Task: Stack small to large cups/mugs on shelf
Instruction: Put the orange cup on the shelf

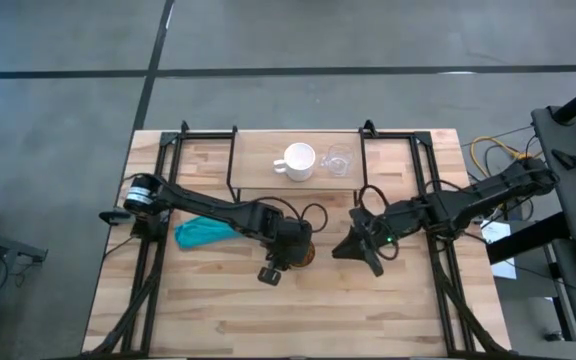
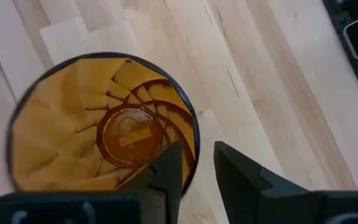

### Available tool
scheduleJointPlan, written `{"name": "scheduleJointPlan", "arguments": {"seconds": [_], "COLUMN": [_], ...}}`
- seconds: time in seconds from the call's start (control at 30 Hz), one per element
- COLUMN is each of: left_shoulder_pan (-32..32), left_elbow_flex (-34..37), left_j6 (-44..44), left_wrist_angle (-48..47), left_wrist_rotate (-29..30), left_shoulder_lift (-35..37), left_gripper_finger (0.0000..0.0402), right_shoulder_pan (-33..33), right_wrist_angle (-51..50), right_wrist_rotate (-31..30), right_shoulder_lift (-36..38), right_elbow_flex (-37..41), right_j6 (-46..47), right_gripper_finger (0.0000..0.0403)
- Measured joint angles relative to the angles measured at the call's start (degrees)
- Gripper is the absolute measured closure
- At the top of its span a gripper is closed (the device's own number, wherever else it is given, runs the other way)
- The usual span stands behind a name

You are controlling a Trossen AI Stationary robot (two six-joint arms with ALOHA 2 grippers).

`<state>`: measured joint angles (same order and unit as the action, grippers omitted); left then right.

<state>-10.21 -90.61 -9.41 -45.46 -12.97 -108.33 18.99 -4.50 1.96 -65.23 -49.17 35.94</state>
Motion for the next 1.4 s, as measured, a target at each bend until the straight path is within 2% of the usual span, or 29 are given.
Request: {"name": "scheduleJointPlan", "arguments": {"seconds": [0.3, 0.63, 0.93, 1.23, 1.4], "left_shoulder_pan": [-0.03, 0.08, 0.10, 0.10, -0.07], "left_elbow_flex": [0.11, 2.24, 2.82, 1.57, -0.40], "left_j6": [0.11, 0.26, 3.04, 3.15, 6.12], "left_wrist_angle": [0.46, 4.71, 4.77, 4.27, 3.33], "left_wrist_rotate": [0.00, 0.00, 0.59, 1.74, 1.52], "left_shoulder_lift": [-1.91, -1.91, -1.91, -1.56, -1.22], "left_gripper_finger": [0.0324, 0.0324, 0.0326, 0.0391, 0.0396], "right_shoulder_pan": [2.81, 2.77, 2.77, 2.77, 2.77], "right_wrist_angle": [-11.79, -14.33, -16.34, -16.34, -16.34], "right_wrist_rotate": [-0.07, -0.49, -0.50, -0.50, -0.50], "right_shoulder_lift": [5.72, 10.67, 11.40, 10.75, 10.75], "right_elbow_flex": [0.00, 0.00, 0.00, 0.00, 0.00], "right_j6": [-1.85, -3.00, -2.99, -2.97, -2.99], "right_gripper_finger": [0.0349, 0.0349, 0.0349, 0.0349, 0.0349]}}
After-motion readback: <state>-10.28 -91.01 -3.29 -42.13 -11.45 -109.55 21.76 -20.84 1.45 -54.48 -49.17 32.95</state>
